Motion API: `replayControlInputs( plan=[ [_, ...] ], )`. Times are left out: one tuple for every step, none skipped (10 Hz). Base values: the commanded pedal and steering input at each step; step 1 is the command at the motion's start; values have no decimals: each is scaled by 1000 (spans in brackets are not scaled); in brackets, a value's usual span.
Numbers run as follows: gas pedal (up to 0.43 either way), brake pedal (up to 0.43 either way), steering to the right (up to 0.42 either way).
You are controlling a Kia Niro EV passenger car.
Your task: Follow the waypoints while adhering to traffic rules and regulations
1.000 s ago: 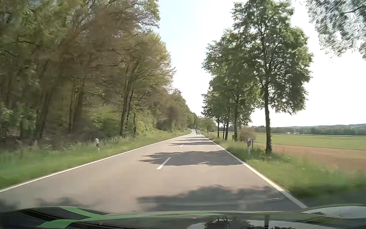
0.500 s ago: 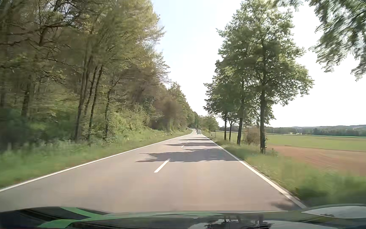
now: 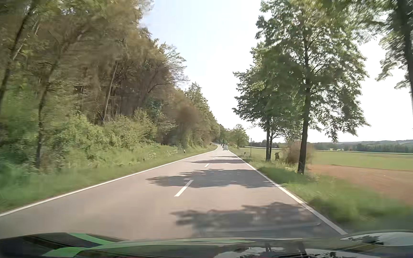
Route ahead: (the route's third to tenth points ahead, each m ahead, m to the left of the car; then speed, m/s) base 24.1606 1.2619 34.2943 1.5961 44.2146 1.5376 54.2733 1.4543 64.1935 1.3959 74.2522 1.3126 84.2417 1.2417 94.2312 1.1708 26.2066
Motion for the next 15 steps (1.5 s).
replayControlInputs(
  plan=[
    [220,0,1],
    [209,0,1],
    [150,0,1],
    [130,0,0],
    [130,0,0],
    [130,0,0],
    [150,0,0],
    [169,0,0],
    [177,0,0],
    [189,0,0],
    [189,0,0],
    [189,0,0],
    [189,0,0],
    [189,0,0],
    [189,0,0]
  ],
)
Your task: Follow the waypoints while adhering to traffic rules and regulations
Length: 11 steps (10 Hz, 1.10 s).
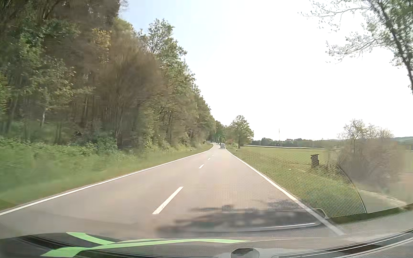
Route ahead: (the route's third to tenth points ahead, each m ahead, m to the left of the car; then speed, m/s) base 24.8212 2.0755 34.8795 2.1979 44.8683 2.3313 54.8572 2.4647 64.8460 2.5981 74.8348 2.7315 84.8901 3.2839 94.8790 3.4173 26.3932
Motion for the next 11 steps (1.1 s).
replayControlInputs(
  plan=[
    [189,0,0],
    [169,0,-1],
    [118,0,-1],
    [79,0,-1],
    [79,0,-1],
    [39,0,-1],
    [0,0,-1],
    [0,0,-1],
    [0,0,-1],
    [0,0,-2],
    [0,0,-1]
  ],
)
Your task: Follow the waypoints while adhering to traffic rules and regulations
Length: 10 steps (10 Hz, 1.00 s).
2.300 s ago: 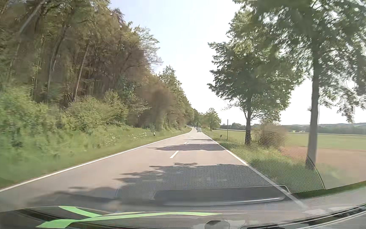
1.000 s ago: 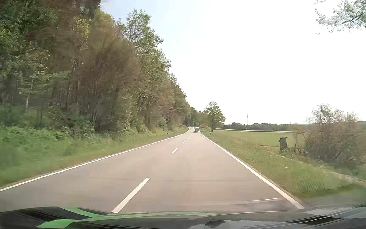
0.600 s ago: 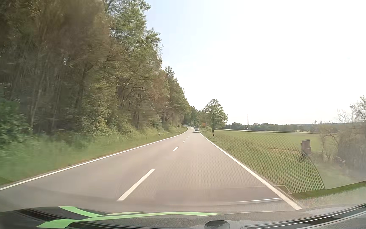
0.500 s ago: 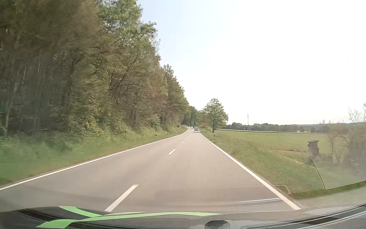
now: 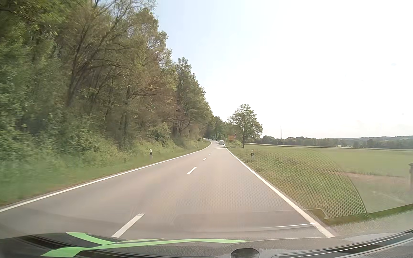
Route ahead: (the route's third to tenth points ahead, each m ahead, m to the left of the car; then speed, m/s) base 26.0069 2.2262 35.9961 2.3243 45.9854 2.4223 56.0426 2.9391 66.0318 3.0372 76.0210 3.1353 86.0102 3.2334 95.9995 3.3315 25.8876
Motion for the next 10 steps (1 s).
replayControlInputs(
  plan=[
    [0,0,-2],
    [0,0,-3],
    [20,0,-5],
    [47,0,-6],
    [87,0,-6],
    [118,0,-6],
    [157,0,-6],
    [177,0,-5],
    [197,0,-5],
    [197,0,-4]
  ],
)
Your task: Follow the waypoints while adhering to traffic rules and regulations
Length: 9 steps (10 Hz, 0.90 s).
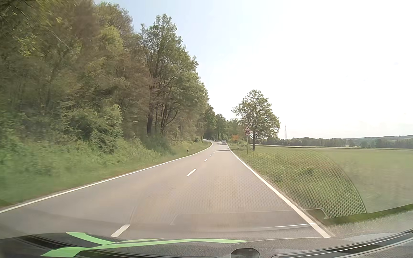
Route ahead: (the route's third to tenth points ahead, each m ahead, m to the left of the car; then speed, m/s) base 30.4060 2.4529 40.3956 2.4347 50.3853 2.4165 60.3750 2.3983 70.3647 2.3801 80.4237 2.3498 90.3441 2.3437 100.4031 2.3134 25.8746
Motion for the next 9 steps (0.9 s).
replayControlInputs(
  plan=[
    [197,0,-3],
    [197,0,-3],
    [197,0,-3],
    [197,0,-3],
    [197,0,-3],
    [197,0,-3],
    [197,0,-3],
    [197,0,-3],
    [197,0,-2]
  ],
)
